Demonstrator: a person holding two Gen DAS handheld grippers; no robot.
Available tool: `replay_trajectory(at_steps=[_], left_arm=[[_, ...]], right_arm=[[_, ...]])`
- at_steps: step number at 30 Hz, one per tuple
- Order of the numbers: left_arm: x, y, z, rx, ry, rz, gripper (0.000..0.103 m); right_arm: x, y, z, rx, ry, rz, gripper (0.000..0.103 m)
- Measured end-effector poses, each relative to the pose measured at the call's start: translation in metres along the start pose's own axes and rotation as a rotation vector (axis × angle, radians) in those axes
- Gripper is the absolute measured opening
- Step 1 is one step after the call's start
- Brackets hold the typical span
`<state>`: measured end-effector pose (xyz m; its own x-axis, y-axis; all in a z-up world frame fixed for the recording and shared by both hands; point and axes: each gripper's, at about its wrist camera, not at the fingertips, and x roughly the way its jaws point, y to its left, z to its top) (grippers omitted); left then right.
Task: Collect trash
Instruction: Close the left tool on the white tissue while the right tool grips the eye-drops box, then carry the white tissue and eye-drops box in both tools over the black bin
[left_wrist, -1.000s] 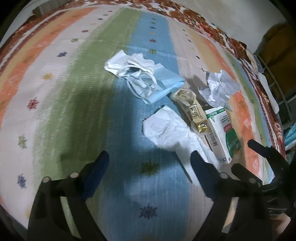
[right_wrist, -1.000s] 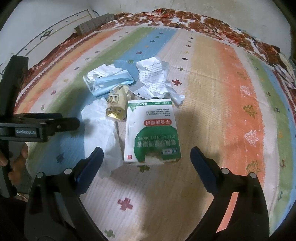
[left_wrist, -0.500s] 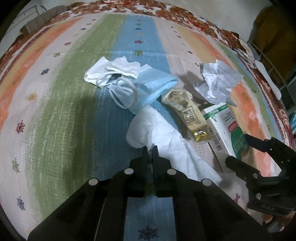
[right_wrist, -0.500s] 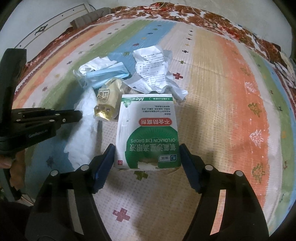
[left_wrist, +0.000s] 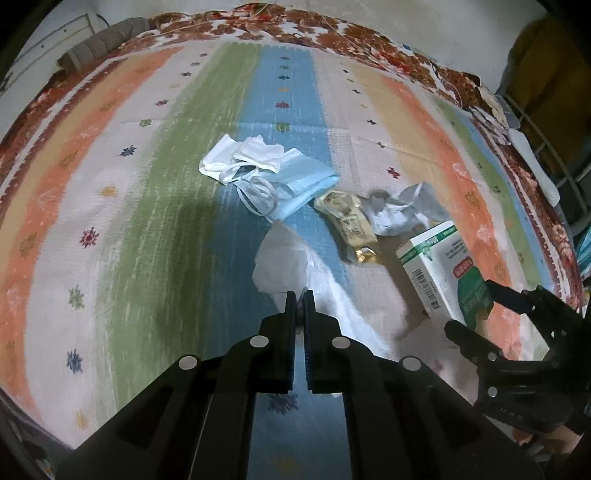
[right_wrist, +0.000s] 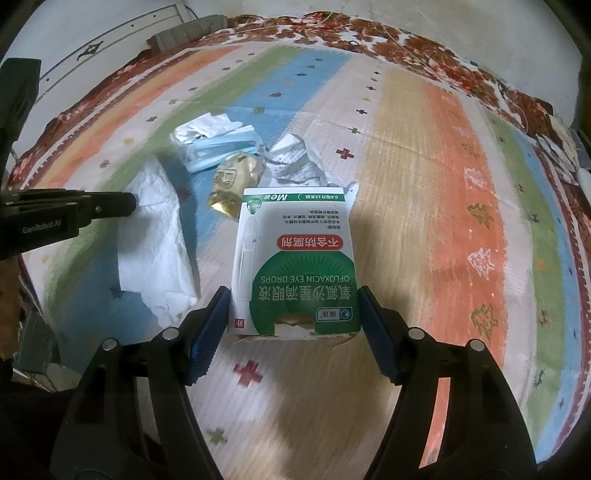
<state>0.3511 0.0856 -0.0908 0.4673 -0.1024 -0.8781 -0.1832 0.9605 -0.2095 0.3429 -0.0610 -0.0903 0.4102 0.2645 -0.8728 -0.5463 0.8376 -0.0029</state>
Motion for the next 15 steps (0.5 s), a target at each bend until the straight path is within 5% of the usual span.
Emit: replay_trajectory(at_steps=[15], left_arm=[[-0.082,-0.018,-0.016,0.043,-0.109,-0.042,0.003]], right_arm=[[-0.071,0.008,-0.021,0.041,-0.05,0.019,0.065]])
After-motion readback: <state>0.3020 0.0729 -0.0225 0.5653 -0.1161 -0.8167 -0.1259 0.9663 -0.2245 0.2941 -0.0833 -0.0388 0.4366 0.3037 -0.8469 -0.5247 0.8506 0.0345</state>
